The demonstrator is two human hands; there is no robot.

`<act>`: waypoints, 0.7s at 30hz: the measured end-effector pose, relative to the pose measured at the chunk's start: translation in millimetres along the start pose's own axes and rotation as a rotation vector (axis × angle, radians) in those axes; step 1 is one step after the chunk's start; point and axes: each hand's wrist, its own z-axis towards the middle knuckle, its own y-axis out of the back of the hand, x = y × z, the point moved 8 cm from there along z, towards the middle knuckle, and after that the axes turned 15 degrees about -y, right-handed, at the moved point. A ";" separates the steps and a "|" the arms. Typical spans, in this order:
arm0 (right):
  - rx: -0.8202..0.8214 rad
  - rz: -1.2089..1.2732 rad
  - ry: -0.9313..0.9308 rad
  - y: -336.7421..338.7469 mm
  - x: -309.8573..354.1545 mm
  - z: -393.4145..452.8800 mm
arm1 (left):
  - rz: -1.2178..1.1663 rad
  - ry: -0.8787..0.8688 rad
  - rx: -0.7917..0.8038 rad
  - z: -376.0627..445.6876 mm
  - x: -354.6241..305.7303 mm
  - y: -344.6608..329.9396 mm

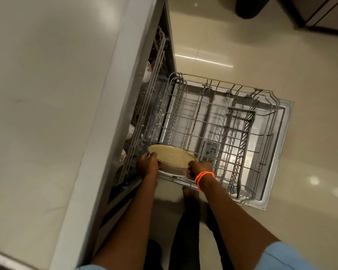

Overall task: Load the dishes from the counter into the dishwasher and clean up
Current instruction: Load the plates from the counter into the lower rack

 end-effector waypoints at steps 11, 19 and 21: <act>-0.033 -0.079 0.019 -7.6 4.9 8.7 | 0.097 -0.018 0.028 -0.3 5.2 -5.2; -0.027 -0.079 0.040 -2.4 10.7 9.8 | 0.089 -0.043 0.021 -0.1 -10.2 -11.2; -0.007 -0.072 0.036 -2.4 8.7 9.8 | 0.078 -0.056 0.022 0.4 -9.3 -11.3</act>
